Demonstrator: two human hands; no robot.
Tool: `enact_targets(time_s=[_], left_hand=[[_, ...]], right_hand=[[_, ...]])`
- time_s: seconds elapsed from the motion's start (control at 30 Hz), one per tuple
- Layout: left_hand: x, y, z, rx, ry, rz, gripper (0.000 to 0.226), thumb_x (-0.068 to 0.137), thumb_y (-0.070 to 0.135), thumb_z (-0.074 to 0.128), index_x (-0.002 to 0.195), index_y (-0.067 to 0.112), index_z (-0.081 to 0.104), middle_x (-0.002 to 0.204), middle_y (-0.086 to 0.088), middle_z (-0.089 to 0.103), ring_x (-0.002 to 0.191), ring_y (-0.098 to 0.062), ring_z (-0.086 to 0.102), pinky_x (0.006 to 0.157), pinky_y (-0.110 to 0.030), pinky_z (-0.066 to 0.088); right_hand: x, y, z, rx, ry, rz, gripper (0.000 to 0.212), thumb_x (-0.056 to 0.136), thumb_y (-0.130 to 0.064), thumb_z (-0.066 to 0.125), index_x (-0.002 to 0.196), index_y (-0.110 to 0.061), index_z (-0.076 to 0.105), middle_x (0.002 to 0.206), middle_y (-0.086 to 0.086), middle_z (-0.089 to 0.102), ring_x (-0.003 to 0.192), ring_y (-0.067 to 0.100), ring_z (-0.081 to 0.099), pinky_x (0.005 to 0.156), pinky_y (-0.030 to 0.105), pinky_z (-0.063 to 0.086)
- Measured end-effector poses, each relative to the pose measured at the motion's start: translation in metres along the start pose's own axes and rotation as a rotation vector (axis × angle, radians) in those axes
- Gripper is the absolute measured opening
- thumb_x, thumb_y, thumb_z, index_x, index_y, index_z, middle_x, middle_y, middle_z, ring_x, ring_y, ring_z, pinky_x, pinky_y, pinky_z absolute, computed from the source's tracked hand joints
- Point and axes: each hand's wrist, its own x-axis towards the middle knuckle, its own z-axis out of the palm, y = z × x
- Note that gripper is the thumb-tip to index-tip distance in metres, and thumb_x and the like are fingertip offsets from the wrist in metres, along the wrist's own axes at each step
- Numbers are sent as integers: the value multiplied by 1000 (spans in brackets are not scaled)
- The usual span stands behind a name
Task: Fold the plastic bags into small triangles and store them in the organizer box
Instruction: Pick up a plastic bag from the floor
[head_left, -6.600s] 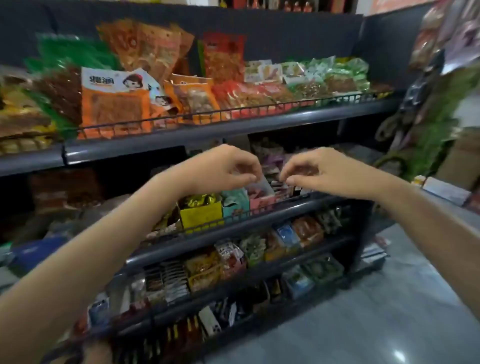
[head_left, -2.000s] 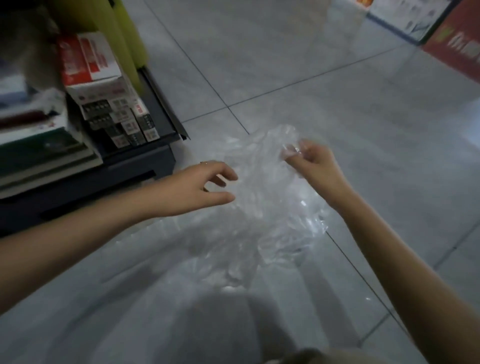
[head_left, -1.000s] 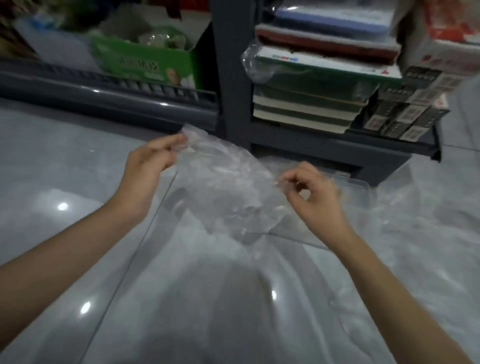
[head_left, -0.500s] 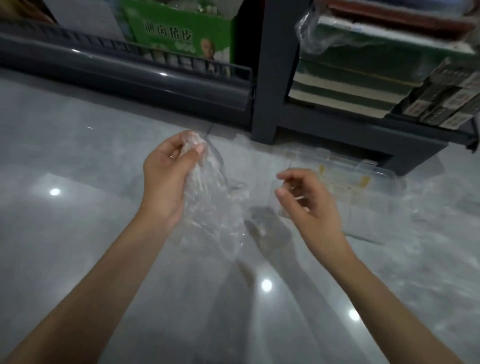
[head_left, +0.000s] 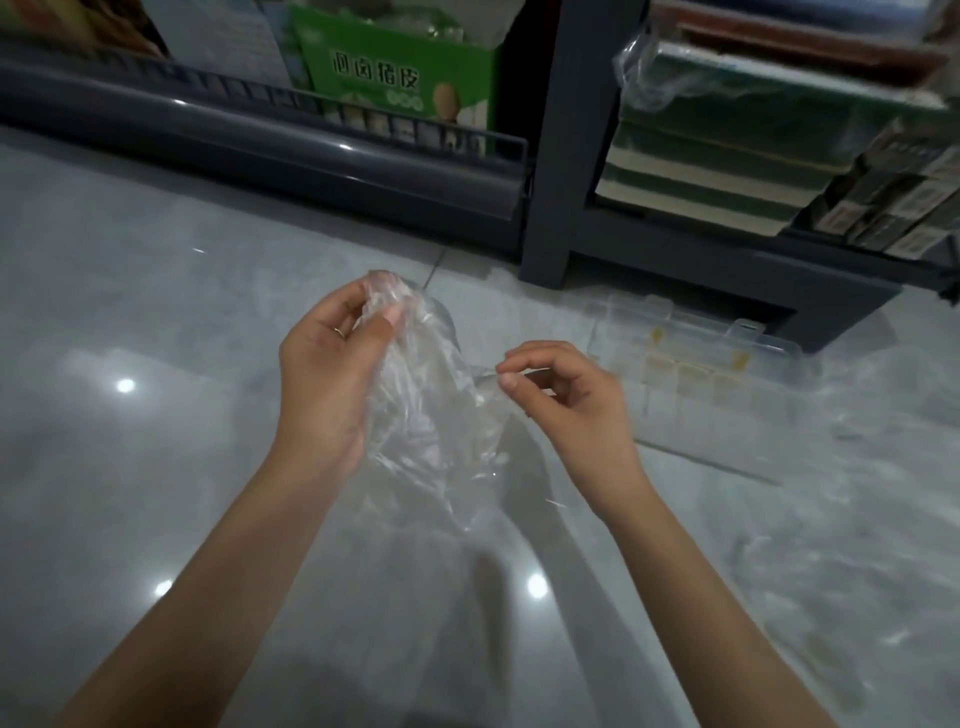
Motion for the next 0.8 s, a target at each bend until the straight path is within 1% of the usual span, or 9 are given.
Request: enact_targets(time_s=[0.1, 0.17, 0.33, 0.43, 0.53, 0.6, 0.67, 0.73, 0.8], left_hand=[[-3, -10, 2, 8, 26, -20, 14, 90, 8, 63, 103, 11, 69, 91, -5, 70, 82, -16, 68, 78, -30, 57], [-3, -15, 4, -9, 45, -39, 12, 89, 5, 64, 100, 10, 67, 90, -4, 69, 82, -15, 68, 80, -30, 56], [-10, -25, -12, 31, -15, 1, 26, 89, 1, 63, 94, 22, 49, 77, 4, 61, 66, -5, 65, 72, -22, 51], [-17, -31, -29, 157, -176, 35, 30, 87, 5, 66, 100, 32, 61, 75, 6, 60, 70, -5, 61, 74, -20, 49], [-24, -39, -30, 278, -226, 61, 12, 89, 2, 61, 84, 12, 66, 68, 14, 66, 66, 2, 58, 67, -12, 45], [-28, -45, -29, 291, -201, 15, 12, 91, 3, 59, 81, 6, 64, 66, 12, 64, 65, -1, 58, 67, -14, 45], [-30, -51, -28, 263, -178, -57, 16, 92, 4, 57, 79, 10, 65, 69, 10, 65, 71, -8, 59, 72, -23, 45], [-30, -53, -25, 258, -188, -101, 19, 92, 3, 57, 80, 14, 67, 77, 7, 70, 81, -15, 61, 78, -30, 45], [-34, -52, -19, 254, -229, -95, 13, 89, 4, 61, 81, 13, 68, 78, 6, 71, 80, -13, 64, 76, -24, 48]], right_hand=[[-1, 5, 2, -30, 5, 1, 14, 84, -6, 70, 79, -19, 68, 104, -5, 65, 79, 1, 60, 73, 21, 49], [-1, 8, 0, 36, 101, 51, 17, 88, -7, 65, 78, -20, 64, 105, -9, 65, 83, 1, 59, 74, 22, 48], [-2, 13, -16, 190, 257, 136, 16, 93, -8, 56, 80, -17, 58, 111, -11, 68, 100, 0, 62, 82, 11, 45], [-4, 18, -21, 215, 239, 138, 16, 94, -1, 54, 83, -13, 55, 85, -4, 70, 80, 1, 65, 77, 12, 46], [-6, 24, -22, 67, 261, 128, 15, 94, -3, 54, 84, -14, 54, 61, -9, 60, 61, 2, 56, 64, 10, 43], [-7, 26, -24, -36, 288, 93, 18, 94, -5, 55, 83, -19, 54, 59, -6, 57, 56, 2, 54, 59, 12, 41], [-9, 24, -28, -123, 297, 44, 19, 95, -8, 55, 83, -23, 54, 60, -1, 56, 55, 3, 53, 56, 13, 39], [-10, 22, -33, -181, 286, 0, 19, 96, -11, 55, 84, -26, 54, 64, 9, 57, 58, 13, 54, 55, 16, 40], [-11, 18, -37, -226, 257, -24, 19, 96, -12, 54, 85, -28, 53, 69, 14, 58, 62, 22, 56, 55, 19, 41]])
